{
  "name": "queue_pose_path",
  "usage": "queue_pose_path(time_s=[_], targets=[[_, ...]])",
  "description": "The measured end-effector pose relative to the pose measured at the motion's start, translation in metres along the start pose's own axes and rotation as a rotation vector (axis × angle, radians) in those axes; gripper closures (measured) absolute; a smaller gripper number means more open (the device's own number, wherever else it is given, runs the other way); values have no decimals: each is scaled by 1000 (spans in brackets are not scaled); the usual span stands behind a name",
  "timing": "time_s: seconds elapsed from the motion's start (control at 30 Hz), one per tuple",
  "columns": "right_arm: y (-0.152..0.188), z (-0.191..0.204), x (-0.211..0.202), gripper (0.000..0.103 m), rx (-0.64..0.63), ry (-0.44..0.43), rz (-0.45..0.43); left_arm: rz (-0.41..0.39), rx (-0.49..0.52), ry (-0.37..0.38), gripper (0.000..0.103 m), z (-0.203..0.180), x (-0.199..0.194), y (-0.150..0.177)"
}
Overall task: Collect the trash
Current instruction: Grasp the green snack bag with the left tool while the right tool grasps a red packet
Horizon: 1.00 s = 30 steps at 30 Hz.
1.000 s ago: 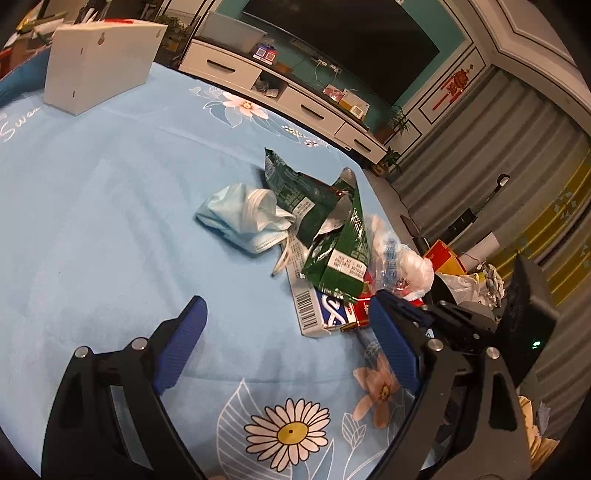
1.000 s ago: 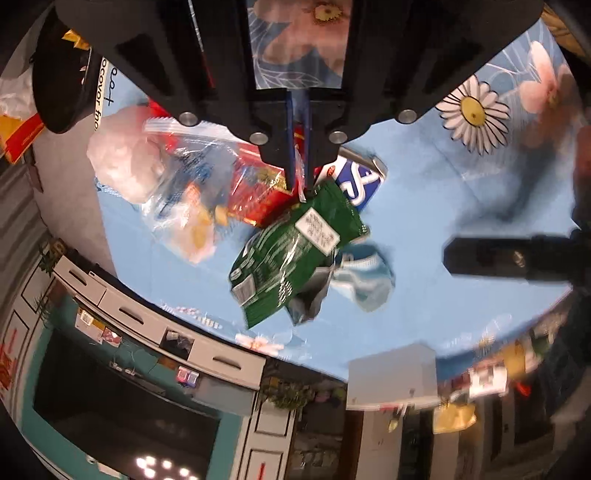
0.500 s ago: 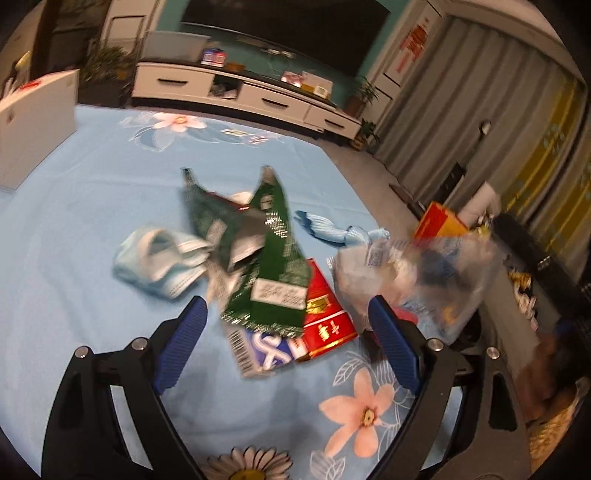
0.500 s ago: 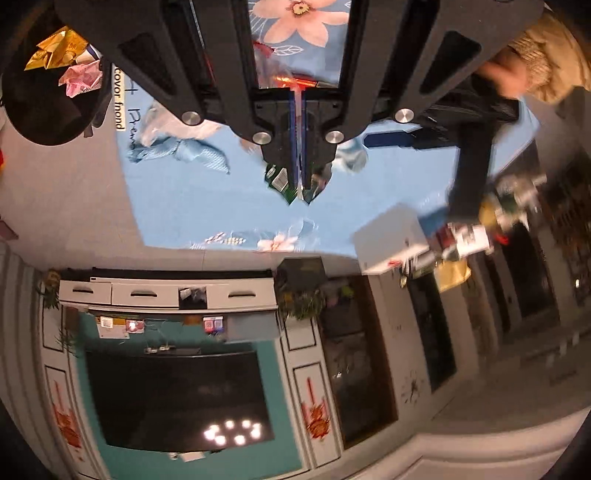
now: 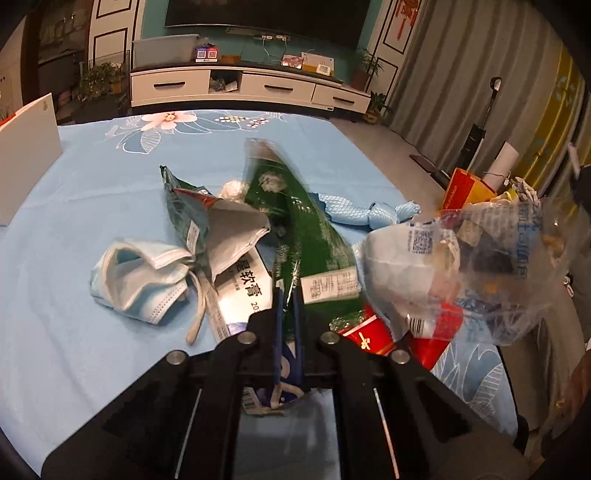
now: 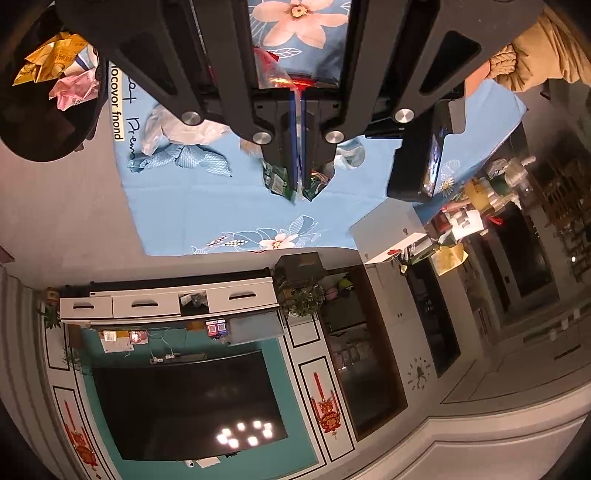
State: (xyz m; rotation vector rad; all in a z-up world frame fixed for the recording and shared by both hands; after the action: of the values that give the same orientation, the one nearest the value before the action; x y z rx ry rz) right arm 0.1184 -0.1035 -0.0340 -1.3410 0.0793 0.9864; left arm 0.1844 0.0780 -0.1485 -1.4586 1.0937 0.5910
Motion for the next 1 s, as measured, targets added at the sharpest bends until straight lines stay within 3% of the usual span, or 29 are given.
queue_pose_path(time_s=[0.57, 0.67, 0.73, 0.77, 0.93, 1.0], targets=[[-7, -1, -25, 100, 3, 7, -60, -45, -22, 101, 98, 1, -27, 8], [-7, -2, -27, 100, 0, 6, -64, -45, -16, 90, 95, 0, -31, 10], [-6, -2, -28, 100, 3, 6, -63, -42, -36, 64, 43, 2, -29, 9], [-6, -2, -28, 100, 3, 5, -63, -41, -59, 56, 10, 4, -27, 7], [-6, -1, -27, 100, 1, 1, -55, -47, -19, 35, 24, -7, -17, -7], [-6, -1, -26, 100, 1, 1, -54, -16, -3, 17, 47, -13, -5, -12]])
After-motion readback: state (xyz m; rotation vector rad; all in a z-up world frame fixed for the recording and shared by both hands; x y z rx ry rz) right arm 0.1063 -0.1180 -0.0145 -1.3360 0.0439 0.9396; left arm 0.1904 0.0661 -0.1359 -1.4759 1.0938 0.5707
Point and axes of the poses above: each gripper's, at about its wrist camera, not at the fingertips, and x roughly the way its jaws point, z to its left, y to its underside, the point moved 1 cm from there along x, roughly the way its jaws point, and after that the axes turned 13 degrees about z, right-handed, at the moved point
